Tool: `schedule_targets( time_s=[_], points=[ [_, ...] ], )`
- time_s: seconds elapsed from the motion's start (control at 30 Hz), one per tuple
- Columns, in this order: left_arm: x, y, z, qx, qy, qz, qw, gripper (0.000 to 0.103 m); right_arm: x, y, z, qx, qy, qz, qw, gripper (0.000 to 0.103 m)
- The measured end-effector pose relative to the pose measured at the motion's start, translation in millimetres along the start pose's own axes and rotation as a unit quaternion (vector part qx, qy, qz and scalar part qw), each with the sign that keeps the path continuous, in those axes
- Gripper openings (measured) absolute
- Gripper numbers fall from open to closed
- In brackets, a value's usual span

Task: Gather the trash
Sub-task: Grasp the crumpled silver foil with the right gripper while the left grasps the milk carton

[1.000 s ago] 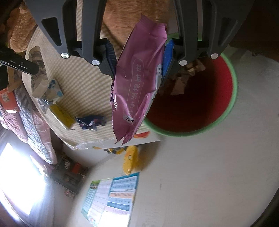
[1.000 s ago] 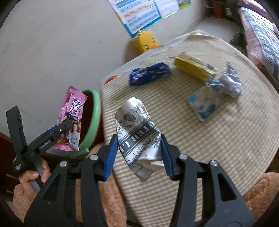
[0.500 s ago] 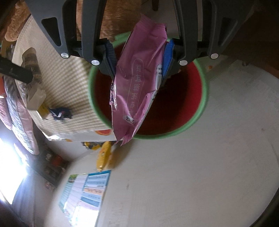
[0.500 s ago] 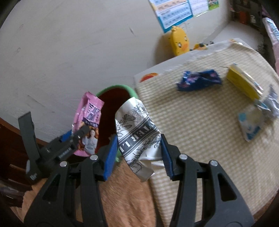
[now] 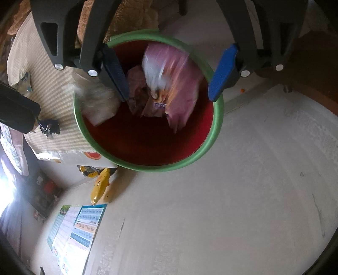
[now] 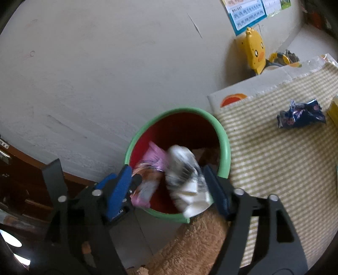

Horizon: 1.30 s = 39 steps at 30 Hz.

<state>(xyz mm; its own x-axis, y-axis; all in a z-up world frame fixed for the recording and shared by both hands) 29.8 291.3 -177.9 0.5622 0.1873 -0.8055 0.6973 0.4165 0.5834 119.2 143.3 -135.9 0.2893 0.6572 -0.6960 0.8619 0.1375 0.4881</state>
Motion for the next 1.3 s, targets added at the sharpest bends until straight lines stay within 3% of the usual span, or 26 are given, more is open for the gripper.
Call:
schedule_targets(
  time_s=[0.13, 0.23, 0.33, 0.47, 0.53, 0.63, 0.73, 0.77, 0.8, 0.83, 0.93, 1.1, 1.2, 1.3],
  points=[
    [1, -4, 3, 0.005, 0.002, -0.004, 1.0, 0.075, -19, -6, 30, 0.003, -0.04, 0.018, 0.999, 0.072],
    [-1, -8, 7, 0.013, -0.002, -0.004, 0.9999, 0.075, -51, -6, 79, 0.021, -0.12, 0.055, 0.991, 0.072],
    [-2, -10, 17, 0.025, -0.009, -0.006, 0.9996, 0.075, -95, -6, 147, 0.072, -0.203, 0.094, 0.972, 0.072],
    [-5, -15, 42, 0.054, -0.031, -0.009, 0.998, 0.075, -161, -6, 245, 0.172, -0.293, 0.144, 0.929, 0.074],
    [-7, -18, 65, 0.078, -0.046, -0.01, 0.9959, 0.075, -177, -8, 284, 0.199, -0.331, 0.141, 0.911, 0.079],
    [-9, -27, 109, 0.099, -0.083, -0.024, 0.9914, 0.075, -173, -8, 333, 0.24, -0.33, 0.107, 0.907, 0.079],
    [-15, -38, 166, 0.158, -0.124, -0.019, 0.9794, 0.075, -158, -9, 353, 0.245, -0.321, 0.089, 0.911, 0.079],
    [-17, -43, 188, 0.188, -0.134, -0.019, 0.9728, 0.075, -154, -10, 359, 0.249, -0.315, 0.087, 0.912, 0.077],
    [-18, -47, 206, 0.212, -0.142, -0.02, 0.9668, 0.075, -153, -10, 361, 0.253, -0.306, 0.089, 0.913, 0.064],
    [-19, -51, 221, 0.229, -0.149, -0.021, 0.9617, 0.075, -153, -11, 362, 0.255, -0.297, 0.091, 0.916, 0.058],
    [-22, -59, 264, 0.269, -0.172, -0.022, 0.9473, 0.075, -165, -13, 354, 0.229, -0.282, 0.098, 0.926, 0.046],
    [-17, -73, 327, 0.325, -0.202, -0.024, 0.9234, 0.075, -218, -48, 328, 0.227, -0.242, 0.153, 0.931, 0.045],
    [-11, -83, 356, 0.362, -0.208, -0.017, 0.9086, 0.075, -240, -85, 308, 0.215, -0.245, 0.161, 0.932, 0.045],
    [-1, -90, 387, 0.391, -0.21, -0.013, 0.8963, 0.075, -258, -122, 295, 0.218, -0.257, 0.178, 0.925, 0.045]
  ],
)
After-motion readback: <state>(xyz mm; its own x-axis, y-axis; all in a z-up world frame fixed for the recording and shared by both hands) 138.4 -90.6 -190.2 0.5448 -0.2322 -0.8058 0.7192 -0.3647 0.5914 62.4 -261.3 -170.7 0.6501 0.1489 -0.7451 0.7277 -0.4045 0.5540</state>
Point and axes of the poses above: each gripper's, at about its wrist camera, not at the fingertips, and x roughly the way its jaws point, z to its right, y to its top, the point moved 5 cm from there along x, roughly the way its jaws point, and after that the axes turned 5 degrees about z, right-handed, at the moved point
